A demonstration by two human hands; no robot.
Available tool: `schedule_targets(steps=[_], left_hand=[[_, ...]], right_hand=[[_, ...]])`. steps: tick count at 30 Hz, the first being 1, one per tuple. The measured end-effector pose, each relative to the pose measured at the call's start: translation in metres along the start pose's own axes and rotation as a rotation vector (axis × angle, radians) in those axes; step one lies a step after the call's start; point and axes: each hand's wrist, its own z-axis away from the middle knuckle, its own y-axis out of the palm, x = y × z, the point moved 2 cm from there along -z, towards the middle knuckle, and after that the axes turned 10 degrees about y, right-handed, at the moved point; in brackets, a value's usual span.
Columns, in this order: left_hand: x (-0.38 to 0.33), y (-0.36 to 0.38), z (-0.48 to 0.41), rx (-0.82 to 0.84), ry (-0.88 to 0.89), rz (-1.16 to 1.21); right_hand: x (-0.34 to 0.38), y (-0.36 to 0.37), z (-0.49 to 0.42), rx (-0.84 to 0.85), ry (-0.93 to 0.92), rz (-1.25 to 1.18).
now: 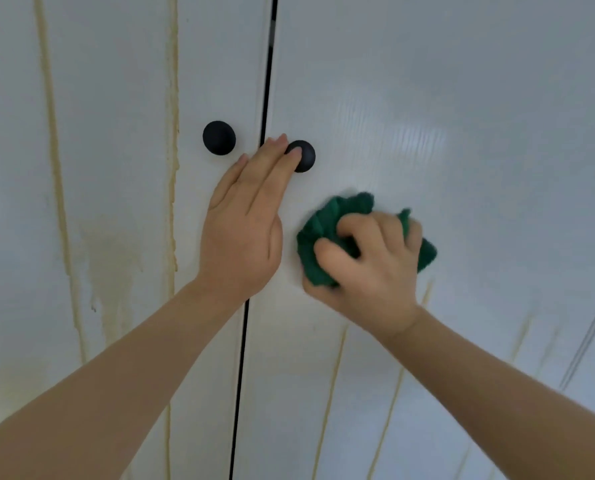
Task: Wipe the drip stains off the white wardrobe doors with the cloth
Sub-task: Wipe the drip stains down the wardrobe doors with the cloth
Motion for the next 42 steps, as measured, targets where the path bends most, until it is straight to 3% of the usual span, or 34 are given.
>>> schedule_targets(steps=[4,6,8,11,13,16,18,20,22,24,26,29,31,32,35,36,37,40,42], left_hand=[[-0.003,-0.002,0.023,0.156,-0.016,-0.095],[-0.002,-0.006,0.032,0.210,0.004,-0.088],[-0.001,-0.010,0.036,0.197,-0.025,-0.006],[-0.002,-0.017,0.044,0.103,-0.148,0.164],[-0.004,-0.020,0.049,0.064,-0.193,0.215],[-0.005,-0.027,0.053,0.049,-0.223,0.259],[-0.003,-0.030,0.052,0.037,-0.234,0.263],[-0.003,-0.032,0.051,0.026,-0.244,0.282],[-0.005,-0.033,0.050,-0.010,-0.260,0.321],[-0.007,-0.034,0.050,-0.067,-0.310,0.381],[-0.007,-0.036,0.048,-0.128,-0.357,0.413],[-0.007,-0.040,0.048,-0.097,-0.343,0.377],[-0.007,-0.038,0.049,-0.031,-0.314,0.310],[-0.008,-0.035,0.051,0.020,-0.287,0.266],[-0.008,-0.026,0.058,0.179,-0.176,0.064],[-0.008,-0.024,0.060,0.221,-0.142,0.001],[-0.008,-0.022,0.062,0.254,-0.107,-0.063],[-0.008,-0.021,0.066,0.319,-0.020,-0.229],[-0.009,-0.021,0.067,0.322,-0.011,-0.273]], right_hand=[[0.034,-0.015,0.066,0.287,-0.527,-0.214],[0.019,-0.013,0.044,0.283,-0.587,-0.229],[0.001,-0.005,0.008,0.128,-0.434,-0.097],[-0.005,0.003,-0.013,-0.027,0.000,0.054],[0.015,0.004,0.016,-0.010,0.041,0.013],[0.051,-0.005,0.063,0.251,-0.457,-0.195],[0.041,-0.003,0.042,0.286,-0.578,-0.253],[0.020,0.007,-0.008,0.130,-0.444,-0.128],[0.003,0.016,-0.052,0.001,-0.153,0.028],[0.011,0.018,-0.045,-0.042,0.061,0.036],[0.037,0.017,-0.002,0.004,-0.034,-0.032],[0.051,0.003,0.033,0.215,-0.459,-0.164],[0.032,0.008,0.012,0.168,-0.469,-0.137],[0.025,0.011,-0.003,0.100,-0.365,-0.077],[0.018,0.015,-0.019,-0.041,0.170,0.035],[0.025,0.014,-0.006,-0.046,0.232,0.032],[0.036,0.012,0.012,-0.026,0.151,0.013],[0.044,0.000,0.043,0.201,-0.394,-0.153],[0.019,0.001,0.018,0.178,-0.393,-0.092]])
